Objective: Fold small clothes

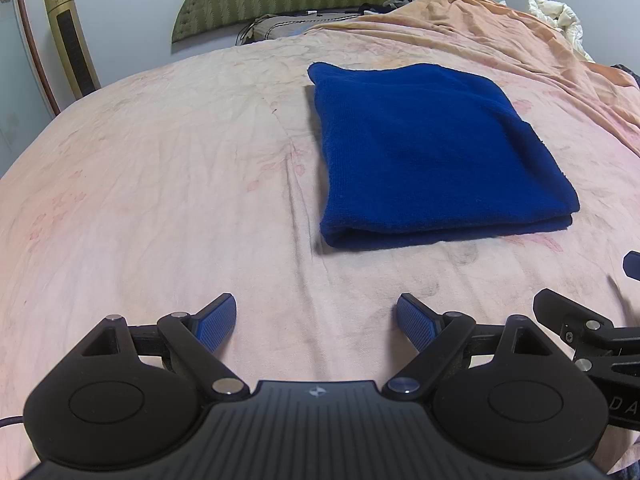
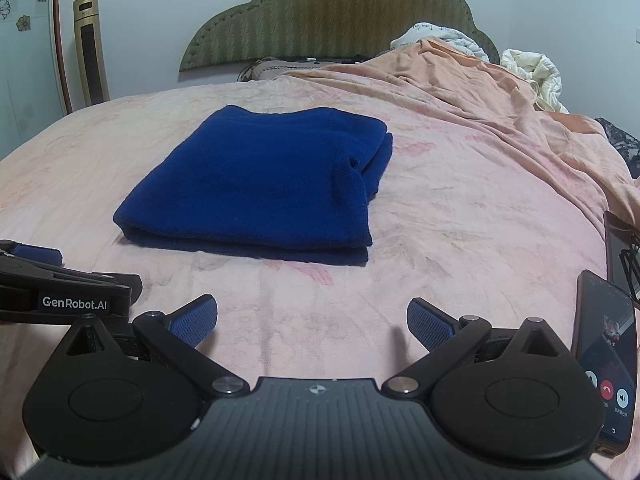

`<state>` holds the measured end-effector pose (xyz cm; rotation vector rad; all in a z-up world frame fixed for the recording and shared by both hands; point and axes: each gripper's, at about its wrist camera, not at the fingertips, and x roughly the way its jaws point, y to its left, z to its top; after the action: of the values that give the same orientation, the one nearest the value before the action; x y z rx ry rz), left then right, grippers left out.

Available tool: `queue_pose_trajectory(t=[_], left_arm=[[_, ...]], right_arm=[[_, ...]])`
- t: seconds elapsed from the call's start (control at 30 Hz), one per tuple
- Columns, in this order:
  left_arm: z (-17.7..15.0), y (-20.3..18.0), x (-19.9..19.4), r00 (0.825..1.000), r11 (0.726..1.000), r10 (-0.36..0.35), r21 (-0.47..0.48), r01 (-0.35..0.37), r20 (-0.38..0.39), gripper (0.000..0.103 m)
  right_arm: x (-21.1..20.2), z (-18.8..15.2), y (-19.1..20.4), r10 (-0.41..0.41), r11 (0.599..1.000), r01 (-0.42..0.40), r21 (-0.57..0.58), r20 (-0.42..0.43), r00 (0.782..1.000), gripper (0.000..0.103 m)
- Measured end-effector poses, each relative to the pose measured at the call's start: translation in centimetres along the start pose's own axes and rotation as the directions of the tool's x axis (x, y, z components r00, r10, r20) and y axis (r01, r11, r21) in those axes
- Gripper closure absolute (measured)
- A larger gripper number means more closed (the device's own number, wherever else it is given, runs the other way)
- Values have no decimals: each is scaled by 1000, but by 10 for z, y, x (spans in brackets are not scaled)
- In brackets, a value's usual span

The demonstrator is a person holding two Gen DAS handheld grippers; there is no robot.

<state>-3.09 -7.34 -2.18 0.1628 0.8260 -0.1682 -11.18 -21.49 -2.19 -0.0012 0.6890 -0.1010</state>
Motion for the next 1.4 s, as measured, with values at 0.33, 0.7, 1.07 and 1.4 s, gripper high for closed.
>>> queue_pose_trajectory(t=[0.33,0.7,1.07,1.4], left_arm=[[-1,1,0,1000,1000,0,-2,0,0,15],[-1,2,0,1000,1000,0,-1,0,1,15],[1,4,-2,1000,1000,6,2,-6,4,15],[1,1,-3,1000,1000,10,2,-10,3,15]], right_arm=[[0,0,0,0,1000,0,0,1,1000,1],[-1,2,3,1,1000,-1,-3,3,1000,1],[-2,6,5,0,1000,0,-3,6,1000,1],[-1,7,-2,-9,1000,8,12,11,1000,1]])
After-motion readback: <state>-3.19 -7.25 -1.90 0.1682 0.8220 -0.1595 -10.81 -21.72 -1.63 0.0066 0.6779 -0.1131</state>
